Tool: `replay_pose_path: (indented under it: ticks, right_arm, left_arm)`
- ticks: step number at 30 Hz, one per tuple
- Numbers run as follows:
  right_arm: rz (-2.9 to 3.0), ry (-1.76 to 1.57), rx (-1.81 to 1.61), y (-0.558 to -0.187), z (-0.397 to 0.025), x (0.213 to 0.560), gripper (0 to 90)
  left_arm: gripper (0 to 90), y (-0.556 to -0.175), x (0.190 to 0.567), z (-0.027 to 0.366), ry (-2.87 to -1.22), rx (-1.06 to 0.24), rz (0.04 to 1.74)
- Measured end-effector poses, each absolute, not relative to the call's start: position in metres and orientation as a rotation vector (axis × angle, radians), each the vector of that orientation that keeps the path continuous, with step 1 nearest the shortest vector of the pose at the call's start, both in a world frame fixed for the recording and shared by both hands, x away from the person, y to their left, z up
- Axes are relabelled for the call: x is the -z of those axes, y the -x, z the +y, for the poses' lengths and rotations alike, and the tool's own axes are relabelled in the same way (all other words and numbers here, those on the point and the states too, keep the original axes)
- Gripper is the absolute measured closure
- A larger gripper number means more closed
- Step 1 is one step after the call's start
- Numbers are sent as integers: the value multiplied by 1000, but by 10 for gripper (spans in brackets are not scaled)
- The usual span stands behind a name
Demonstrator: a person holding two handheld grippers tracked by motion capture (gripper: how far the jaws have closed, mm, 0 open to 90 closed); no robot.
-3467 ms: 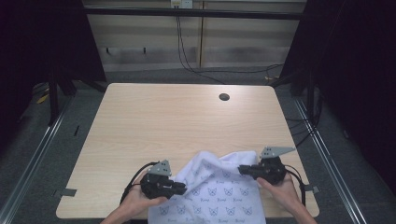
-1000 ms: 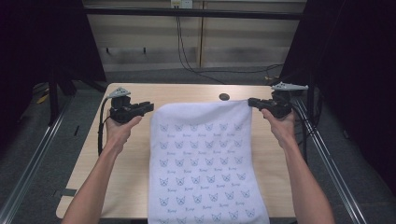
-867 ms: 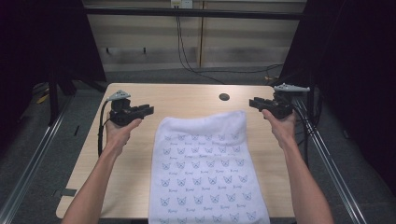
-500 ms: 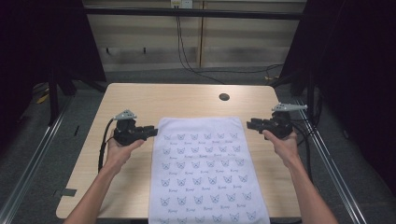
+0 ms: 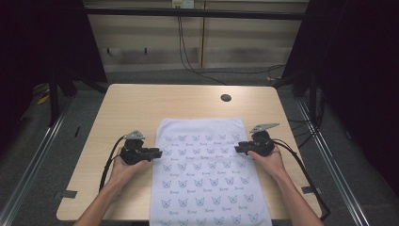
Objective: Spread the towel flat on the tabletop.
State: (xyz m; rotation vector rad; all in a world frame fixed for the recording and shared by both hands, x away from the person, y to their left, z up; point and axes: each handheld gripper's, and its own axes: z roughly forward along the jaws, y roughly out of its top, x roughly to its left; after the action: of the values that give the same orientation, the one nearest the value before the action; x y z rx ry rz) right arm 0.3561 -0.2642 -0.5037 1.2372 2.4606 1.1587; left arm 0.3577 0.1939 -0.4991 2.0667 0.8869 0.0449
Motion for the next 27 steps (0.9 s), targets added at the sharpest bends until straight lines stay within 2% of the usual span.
replay_pose_path:
  ticks: [2, 4, 6, 8, 11, 14, 27]
  right_arm:
    - [2453, -1220, -1134, -354, -263, 504, 683]
    - [2458, -1168, -1083, -347, -263, 503, 810]
    - [2479, -1185, -1087, -341, -270, 502, 868]
    - [2471, -1211, -1112, -335, -277, 503, 880]
    - [2475, -1235, -1103, -327, -283, 502, 882]
    - [2479, -1228, -1090, -320, -284, 501, 883]
    - [2524, -1236, -1136, -282, -287, 501, 882]
  left_arm:
    - [668, -357, 500, 191, -2075, -68, 893]
    - [649, -358, 503, 188, -2087, -80, 894]
    - [652, -358, 506, 184, -2102, -105, 875]
    - [667, -359, 505, 179, -2119, -120, 867]
    - [783, -356, 503, 171, -2186, -208, 815]
    - [877, -353, 503, 169, -2188, -185, 802]
    - [884, -321, 504, 180, -2169, -35, 783]
